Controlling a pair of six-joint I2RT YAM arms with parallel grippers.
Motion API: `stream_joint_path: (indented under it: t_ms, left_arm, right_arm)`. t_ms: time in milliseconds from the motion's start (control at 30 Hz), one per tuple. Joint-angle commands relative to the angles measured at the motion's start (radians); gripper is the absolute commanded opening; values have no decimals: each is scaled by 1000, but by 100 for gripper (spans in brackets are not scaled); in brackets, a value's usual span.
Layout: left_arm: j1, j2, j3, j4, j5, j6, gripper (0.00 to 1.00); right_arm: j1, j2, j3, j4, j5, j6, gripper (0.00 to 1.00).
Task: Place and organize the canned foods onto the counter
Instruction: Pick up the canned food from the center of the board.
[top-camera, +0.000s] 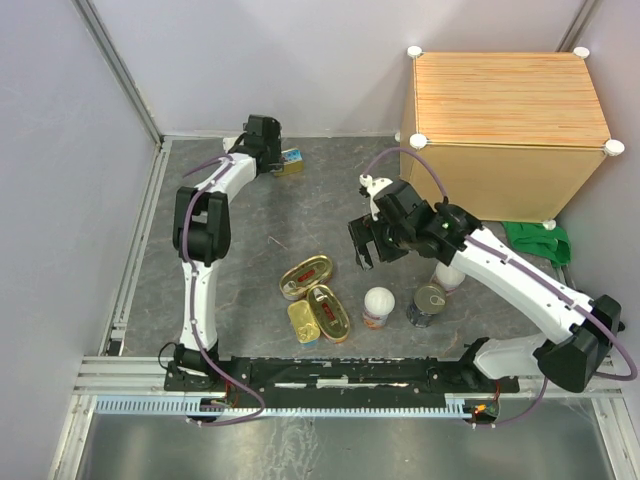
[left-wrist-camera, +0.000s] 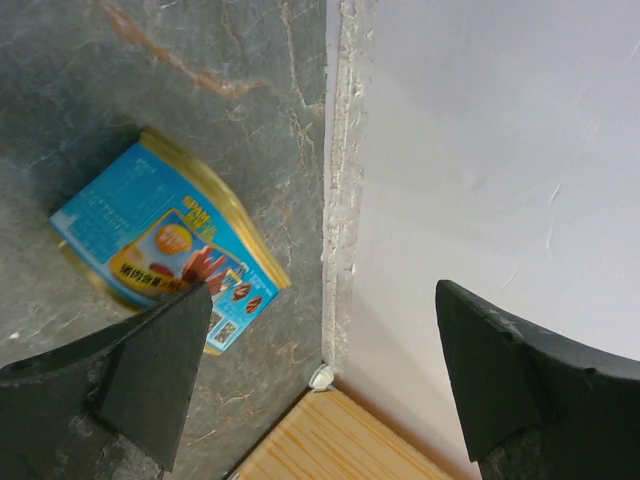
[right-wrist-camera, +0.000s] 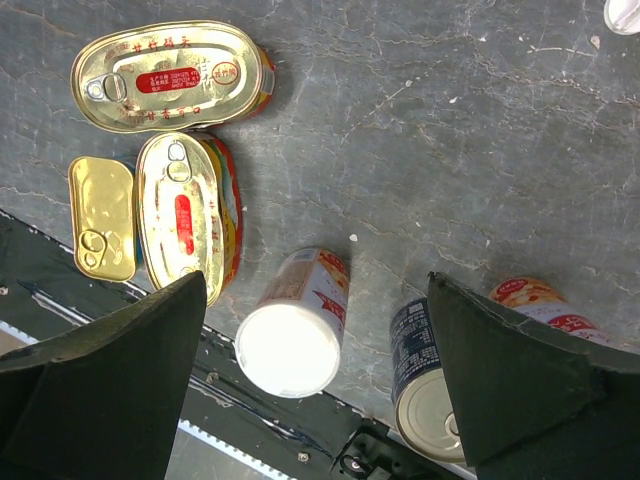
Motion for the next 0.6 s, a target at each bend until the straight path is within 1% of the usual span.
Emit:
stream_joint_path:
  t_ms: [0,100,200,300,400,567]
  left_arm:
    - [15,59,103,-103,62,15,99]
    - [16,53,79,-104,90,22,99]
    - [16,22,0,-72,102,21,99]
    - [17,-44,-60,-30,106,16,99]
    - [17,-70,-86,0,104,10,100]
    - [13,-79,-70,5,138,21,100]
  right_arm:
    - [-13,23,60,31,-20,-33,99]
    - [-26,40,67,42,-35,-38,99]
    - [-39,53,70,55,-50,-40,99]
    - [-55,69,74,67,-65,-43,99]
    - [-64,83,77,77,-78,-44,99]
    - [-70,102,91,84,-92,-49,99]
